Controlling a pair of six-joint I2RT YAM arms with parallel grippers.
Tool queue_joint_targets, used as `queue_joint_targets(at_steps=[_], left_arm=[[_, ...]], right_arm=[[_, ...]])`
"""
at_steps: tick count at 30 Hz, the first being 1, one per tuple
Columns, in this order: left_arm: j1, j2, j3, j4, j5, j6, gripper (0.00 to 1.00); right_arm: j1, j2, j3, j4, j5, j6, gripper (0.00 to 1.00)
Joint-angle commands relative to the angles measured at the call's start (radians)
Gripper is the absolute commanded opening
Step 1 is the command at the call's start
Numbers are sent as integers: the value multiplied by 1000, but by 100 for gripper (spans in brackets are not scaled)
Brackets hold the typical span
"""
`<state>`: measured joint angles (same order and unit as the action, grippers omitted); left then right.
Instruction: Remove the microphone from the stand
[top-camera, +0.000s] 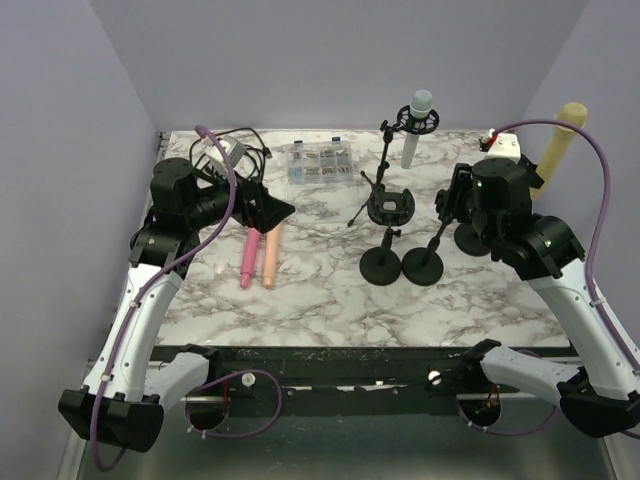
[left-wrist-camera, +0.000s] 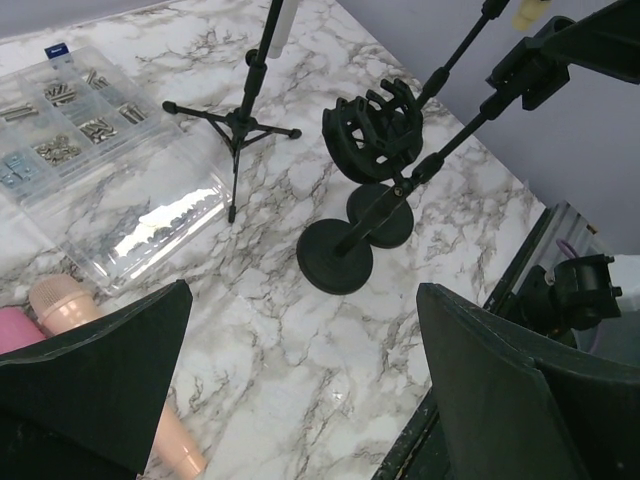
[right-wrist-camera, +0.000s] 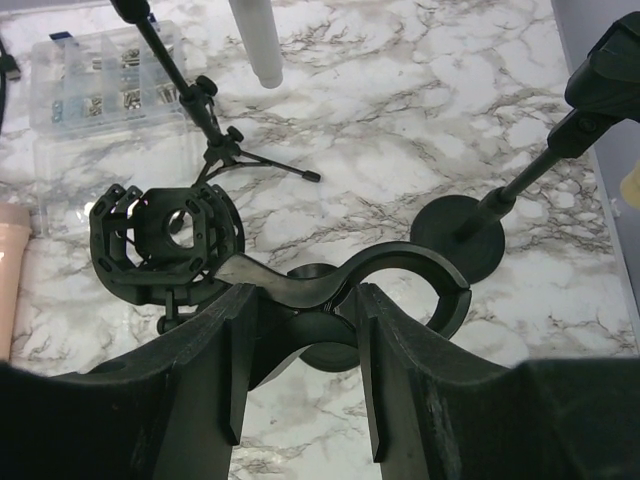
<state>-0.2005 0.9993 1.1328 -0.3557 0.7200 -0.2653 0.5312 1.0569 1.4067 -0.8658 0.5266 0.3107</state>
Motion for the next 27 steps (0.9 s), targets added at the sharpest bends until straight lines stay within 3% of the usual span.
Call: queue_joint_targets(at_steps=[1,19,27], left_arm=[[-3,18,2,6,38,-5,99],[-2,22,-11,18,-8,-15,99],[-2,12,-15,17,-26,-14,99]], right_arm=[[6,26,-38,-169,31,70,49],[4,41,-272,-121,-30,189,50],[5,37,-247,-111,-41,203,55]])
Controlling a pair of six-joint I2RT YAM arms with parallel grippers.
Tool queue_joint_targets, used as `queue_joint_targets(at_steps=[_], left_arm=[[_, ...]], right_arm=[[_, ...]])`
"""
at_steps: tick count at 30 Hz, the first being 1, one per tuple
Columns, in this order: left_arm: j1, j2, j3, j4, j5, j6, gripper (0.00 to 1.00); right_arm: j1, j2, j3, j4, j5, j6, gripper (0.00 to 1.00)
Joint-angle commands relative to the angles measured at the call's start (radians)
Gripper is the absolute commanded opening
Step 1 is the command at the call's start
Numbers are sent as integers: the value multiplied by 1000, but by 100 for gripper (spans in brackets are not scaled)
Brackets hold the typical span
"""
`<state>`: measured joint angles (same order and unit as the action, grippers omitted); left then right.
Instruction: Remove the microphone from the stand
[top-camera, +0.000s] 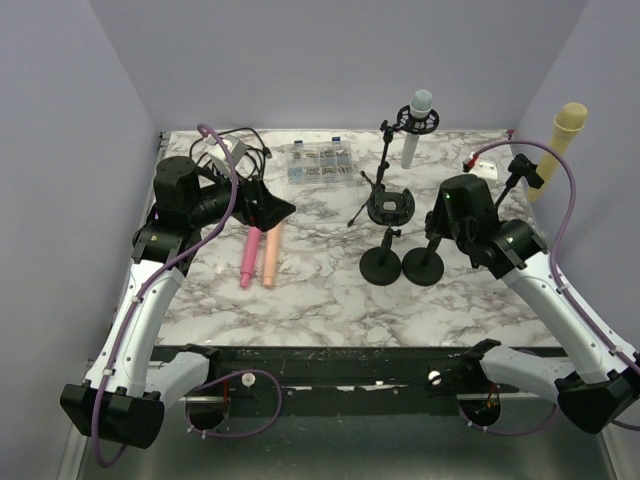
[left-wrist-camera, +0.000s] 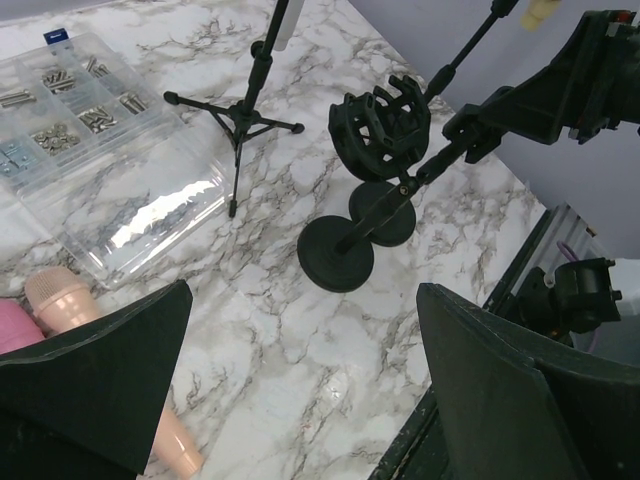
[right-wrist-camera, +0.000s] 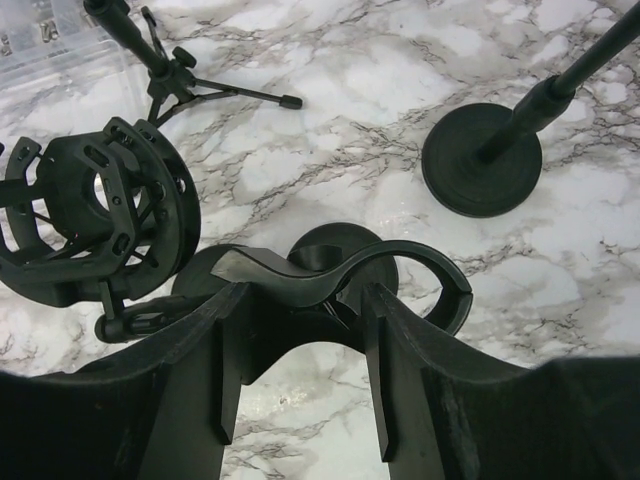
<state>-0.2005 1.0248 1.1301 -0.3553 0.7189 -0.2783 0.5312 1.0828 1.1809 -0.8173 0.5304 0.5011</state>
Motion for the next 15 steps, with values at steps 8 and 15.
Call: queue_joint_targets(at_steps=[8,15], left_arm=[[-5,-26,-16,18,-43,-4,99],[-13,-36,-24,30,-52,-7,99]], right_arm=[[5,28,146,-136,-39,-32,64],[5,73,265,-121,5,-99,77]])
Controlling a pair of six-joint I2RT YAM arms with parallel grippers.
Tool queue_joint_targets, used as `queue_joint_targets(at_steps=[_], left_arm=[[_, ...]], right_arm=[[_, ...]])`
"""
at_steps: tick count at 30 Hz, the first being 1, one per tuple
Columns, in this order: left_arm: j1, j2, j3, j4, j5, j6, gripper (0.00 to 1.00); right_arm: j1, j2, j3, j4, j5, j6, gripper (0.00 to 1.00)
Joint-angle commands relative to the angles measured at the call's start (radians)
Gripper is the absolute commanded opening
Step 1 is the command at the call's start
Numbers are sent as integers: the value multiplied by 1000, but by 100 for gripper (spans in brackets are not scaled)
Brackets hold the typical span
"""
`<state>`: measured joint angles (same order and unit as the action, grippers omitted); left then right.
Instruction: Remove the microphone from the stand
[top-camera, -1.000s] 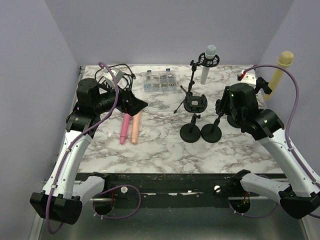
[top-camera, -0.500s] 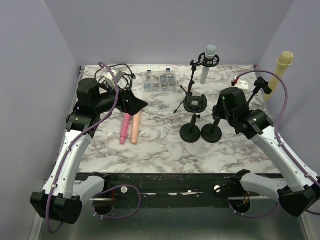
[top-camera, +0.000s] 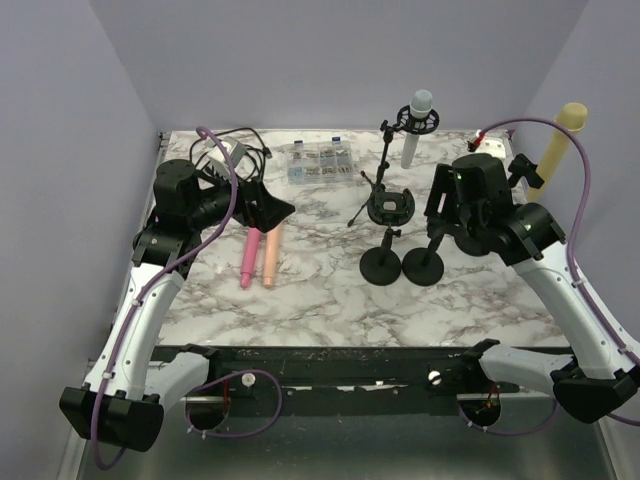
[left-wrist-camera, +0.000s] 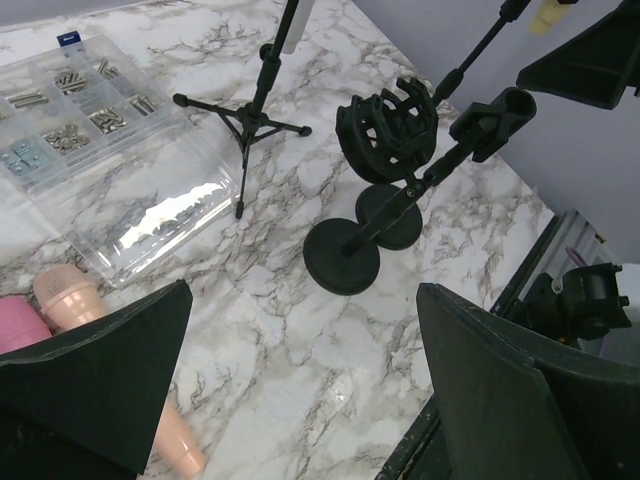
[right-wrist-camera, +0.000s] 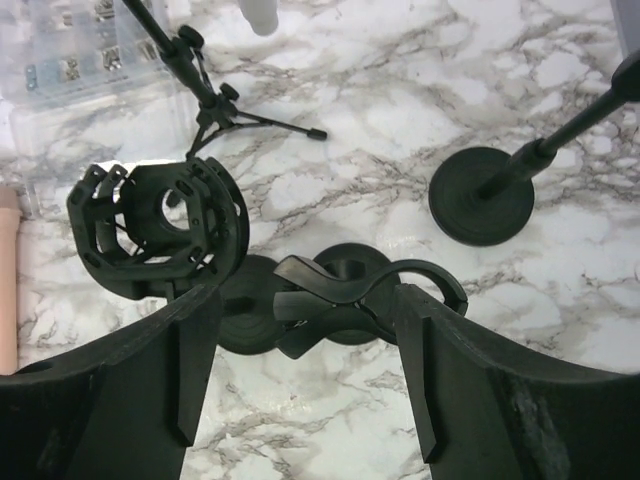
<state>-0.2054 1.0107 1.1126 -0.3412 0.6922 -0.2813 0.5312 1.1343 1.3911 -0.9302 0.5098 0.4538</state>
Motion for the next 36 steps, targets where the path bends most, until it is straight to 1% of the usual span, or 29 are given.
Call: queue_joint_targets(at_steps=[1,3,4,8,10,12,15,17,21,24,27,33,36], left_arm=[[-9,-18,-1,13,-13,-7,99],[-9,-23,-11,37,8,-13,99],[-11,-26,-23,50,5,-15,99],[-12,-8,-14,44,5,-34,99],[-17,-4,-22,60,-14,-43,99],[-20,-4,-36,72,-75,-51,99],[-22,-14,-57,104,-105,-65,99],[-27,-35,-90,147,-137,-56,99],[-33,-68,-119,178,-165,-25,99],[-34,-70,-125,176,-149,-10,99],[-34,-58,-110,136,-183,-1,99],[-37,-67,-108,110,-257,33,99],[-38,-74,-106,100,-286,40,99]], right_arm=[[6,22,57,11,30,-65,82],[6,38,72,58,38,-79,90],[6,49,82,84,43,-82,93],[6,88,73,238,70,-119,98],[6,112,69,323,105,-143,98],[6,144,80,398,133,-174,98],[6,189,87,544,163,-231,98],[4,216,89,635,191,-270,100],[-15,295,134,768,171,-337,100],[-36,387,220,798,150,-359,100],[-62,465,294,802,136,-361,100],[-100,573,348,829,107,-365,100],[-121,598,352,827,69,-350,95]])
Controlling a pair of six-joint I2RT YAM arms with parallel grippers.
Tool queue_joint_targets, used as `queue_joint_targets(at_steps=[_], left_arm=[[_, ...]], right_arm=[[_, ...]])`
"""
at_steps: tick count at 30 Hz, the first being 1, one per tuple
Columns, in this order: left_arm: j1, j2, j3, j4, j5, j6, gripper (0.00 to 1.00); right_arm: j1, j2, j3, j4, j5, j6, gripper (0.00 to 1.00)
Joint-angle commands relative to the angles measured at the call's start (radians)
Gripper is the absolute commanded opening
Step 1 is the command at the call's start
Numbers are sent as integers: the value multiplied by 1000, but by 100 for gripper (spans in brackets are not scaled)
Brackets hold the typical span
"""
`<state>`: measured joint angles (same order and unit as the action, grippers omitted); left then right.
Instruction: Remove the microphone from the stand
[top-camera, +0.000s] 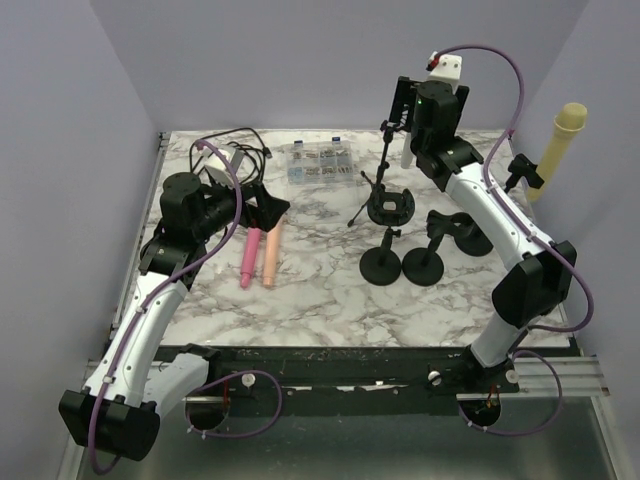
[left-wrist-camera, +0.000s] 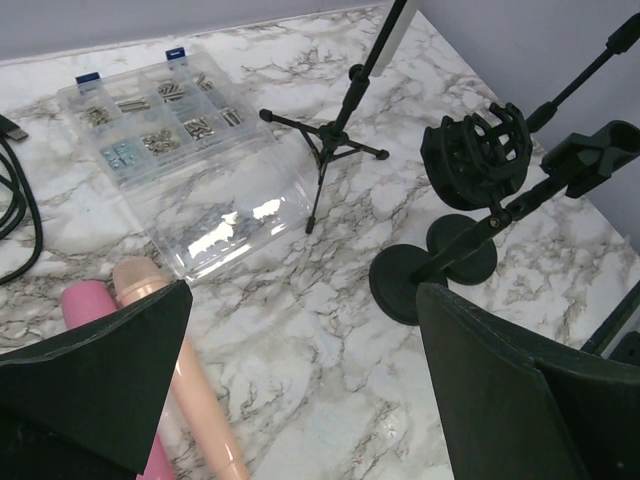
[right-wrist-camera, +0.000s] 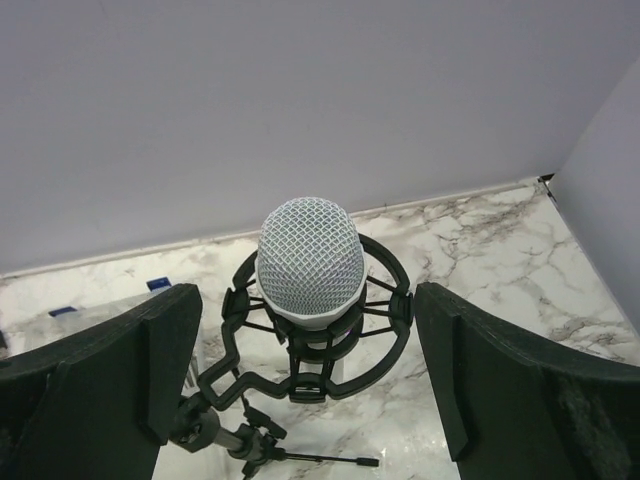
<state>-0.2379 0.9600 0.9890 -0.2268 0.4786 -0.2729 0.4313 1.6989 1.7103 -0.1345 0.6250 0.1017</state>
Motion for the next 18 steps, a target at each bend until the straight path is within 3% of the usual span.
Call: queue_joint_targets(at_steps=[1,11,18], left_arm=[[-6,-24,18,-19,-80,34,99],[-5,-7,46,-62,-123,21,99],[-6,-2,48,-68,-127,14,99]], right_arm=[[-27,43,31,33,-56,2,92],[-44,61,15,42,-100,-4,60],[-43,76,15,48,-109,-2,44]])
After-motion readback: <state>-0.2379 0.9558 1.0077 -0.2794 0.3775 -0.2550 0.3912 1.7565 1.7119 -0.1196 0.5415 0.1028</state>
